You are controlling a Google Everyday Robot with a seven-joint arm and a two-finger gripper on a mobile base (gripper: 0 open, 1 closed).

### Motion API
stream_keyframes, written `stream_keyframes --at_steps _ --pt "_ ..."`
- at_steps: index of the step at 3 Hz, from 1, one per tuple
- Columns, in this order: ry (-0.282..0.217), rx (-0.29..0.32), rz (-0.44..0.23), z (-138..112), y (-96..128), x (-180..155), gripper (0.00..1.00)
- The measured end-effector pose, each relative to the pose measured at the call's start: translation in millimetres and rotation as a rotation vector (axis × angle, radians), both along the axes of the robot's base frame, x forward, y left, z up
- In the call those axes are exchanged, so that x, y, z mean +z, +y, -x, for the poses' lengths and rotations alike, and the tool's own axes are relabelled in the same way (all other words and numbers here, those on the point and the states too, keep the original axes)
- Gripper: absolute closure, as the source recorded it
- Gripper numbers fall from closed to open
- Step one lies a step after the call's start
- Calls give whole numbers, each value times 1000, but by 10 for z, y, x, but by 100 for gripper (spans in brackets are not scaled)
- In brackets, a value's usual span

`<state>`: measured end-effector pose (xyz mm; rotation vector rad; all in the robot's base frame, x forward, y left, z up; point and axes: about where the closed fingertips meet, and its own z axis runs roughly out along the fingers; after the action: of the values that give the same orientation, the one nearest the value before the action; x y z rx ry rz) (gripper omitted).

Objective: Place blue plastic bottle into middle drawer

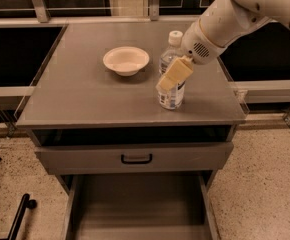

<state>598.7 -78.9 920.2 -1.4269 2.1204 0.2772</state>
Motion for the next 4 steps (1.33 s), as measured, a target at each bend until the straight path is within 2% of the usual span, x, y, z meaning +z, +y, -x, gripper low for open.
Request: stream_keyframes --at_steps 2,3,4 --pt "0 0 0 0 1 0 84" --pt "0 0 0 0 1 0 100" --pt "-6 10 -2 9 -4 51 100"
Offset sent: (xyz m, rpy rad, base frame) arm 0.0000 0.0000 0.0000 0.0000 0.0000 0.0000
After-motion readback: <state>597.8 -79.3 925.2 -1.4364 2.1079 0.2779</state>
